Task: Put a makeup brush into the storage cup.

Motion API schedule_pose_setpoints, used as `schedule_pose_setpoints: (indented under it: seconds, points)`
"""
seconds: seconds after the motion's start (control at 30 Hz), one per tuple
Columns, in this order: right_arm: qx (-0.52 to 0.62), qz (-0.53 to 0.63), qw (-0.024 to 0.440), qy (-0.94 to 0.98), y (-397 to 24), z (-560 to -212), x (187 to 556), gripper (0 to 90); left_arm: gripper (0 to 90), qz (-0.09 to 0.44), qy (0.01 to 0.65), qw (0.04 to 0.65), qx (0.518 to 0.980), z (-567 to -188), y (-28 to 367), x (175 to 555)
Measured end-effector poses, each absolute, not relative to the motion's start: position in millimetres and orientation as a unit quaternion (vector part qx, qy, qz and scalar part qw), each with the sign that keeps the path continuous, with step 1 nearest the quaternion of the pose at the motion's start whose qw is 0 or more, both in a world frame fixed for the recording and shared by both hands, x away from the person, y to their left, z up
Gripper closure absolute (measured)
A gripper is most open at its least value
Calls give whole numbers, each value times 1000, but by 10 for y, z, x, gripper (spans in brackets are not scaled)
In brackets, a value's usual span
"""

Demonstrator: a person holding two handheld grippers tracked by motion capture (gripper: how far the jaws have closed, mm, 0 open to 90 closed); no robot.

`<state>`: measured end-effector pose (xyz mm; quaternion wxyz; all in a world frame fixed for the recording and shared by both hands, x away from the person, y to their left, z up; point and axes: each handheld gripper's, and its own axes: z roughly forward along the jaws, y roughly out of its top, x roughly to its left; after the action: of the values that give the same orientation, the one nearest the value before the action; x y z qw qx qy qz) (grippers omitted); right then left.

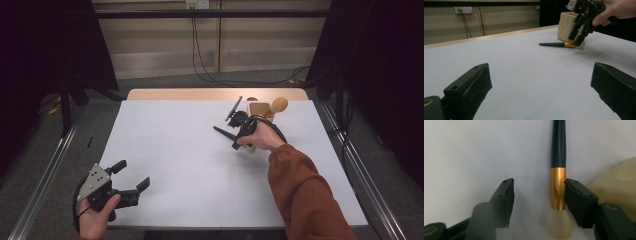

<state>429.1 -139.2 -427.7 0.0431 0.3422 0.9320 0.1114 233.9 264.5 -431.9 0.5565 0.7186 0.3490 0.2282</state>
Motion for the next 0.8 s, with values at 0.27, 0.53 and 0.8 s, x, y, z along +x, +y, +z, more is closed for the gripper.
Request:
schedule_pose_setpoints:
  seconds: [0.27, 0.53, 0.8]
  points:
    - [344, 92, 53, 933, -1400, -4325, 4331, 492, 29, 229, 349, 557, 718, -4316, 2646, 2335]
    - [345, 78, 57, 934, -1384, -4383, 4359, 560, 28, 228, 348, 558, 718, -4316, 2642, 2334]
    - [348, 58, 61, 934, -1366, -4485, 4400, 685, 29, 229, 348, 559, 717, -4315, 2643, 2331]
